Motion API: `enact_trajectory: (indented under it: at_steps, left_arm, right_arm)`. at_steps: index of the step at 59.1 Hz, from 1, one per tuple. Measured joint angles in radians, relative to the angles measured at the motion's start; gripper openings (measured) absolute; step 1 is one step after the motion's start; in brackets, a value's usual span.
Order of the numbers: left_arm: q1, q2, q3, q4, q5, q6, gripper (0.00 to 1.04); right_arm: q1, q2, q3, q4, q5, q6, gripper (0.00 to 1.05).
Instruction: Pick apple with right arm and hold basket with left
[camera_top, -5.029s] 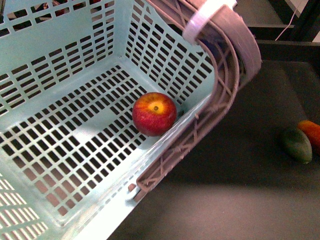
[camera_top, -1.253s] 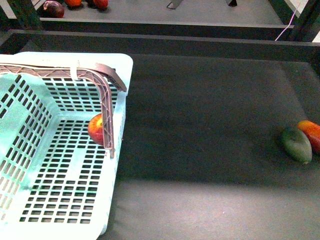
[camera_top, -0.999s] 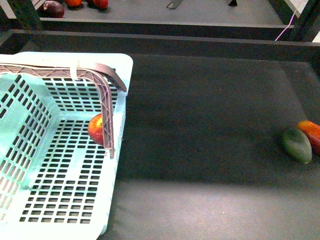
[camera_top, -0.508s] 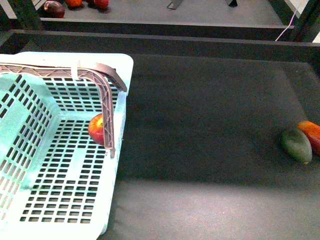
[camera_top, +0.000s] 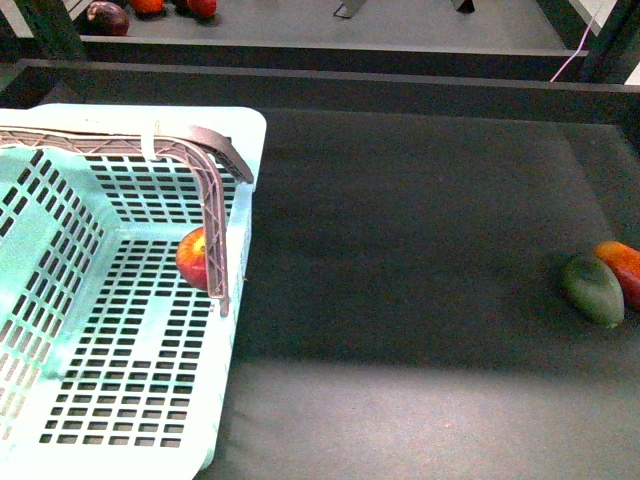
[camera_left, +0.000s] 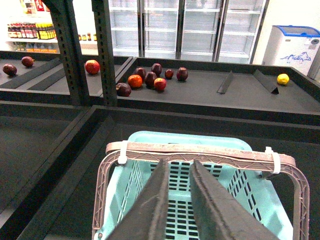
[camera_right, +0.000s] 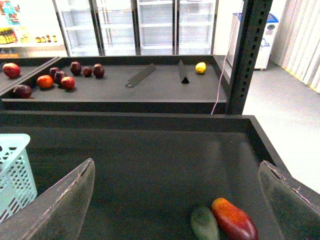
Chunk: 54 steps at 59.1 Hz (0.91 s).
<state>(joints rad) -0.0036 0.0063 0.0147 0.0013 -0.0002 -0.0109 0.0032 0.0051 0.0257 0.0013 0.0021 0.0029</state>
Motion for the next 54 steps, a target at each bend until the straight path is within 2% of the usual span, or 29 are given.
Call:
enact_trajectory:
  at_steps: [13,21,23,26,54]
  left_arm:
    - [0.000,0.000,0.000,0.000,0.000,0.000,0.62]
    - [0.000,0.000,0.000,0.000,0.000,0.000,0.97]
    - [0.000,0.000,0.000,0.000,0.000,0.002,1.00]
    - [0.000,0.000,0.000,0.000,0.000,0.002,0.97]
    - [0.000,0.000,0.000,0.000,0.000,0.002,0.98]
  right_arm:
    - [0.000,0.000,0.000,0.000,0.000,0.000,0.96]
    - [0.000,0.000,0.000,0.000,0.000,0.000,0.96]
    - [0.000,0.000,0.000,0.000,0.000,0.000,0.96]
    - [0.000,0.000,0.000,0.000,0.000,0.000,0.96]
    - [0.000,0.000,0.000,0.000,0.000,0.000,0.96]
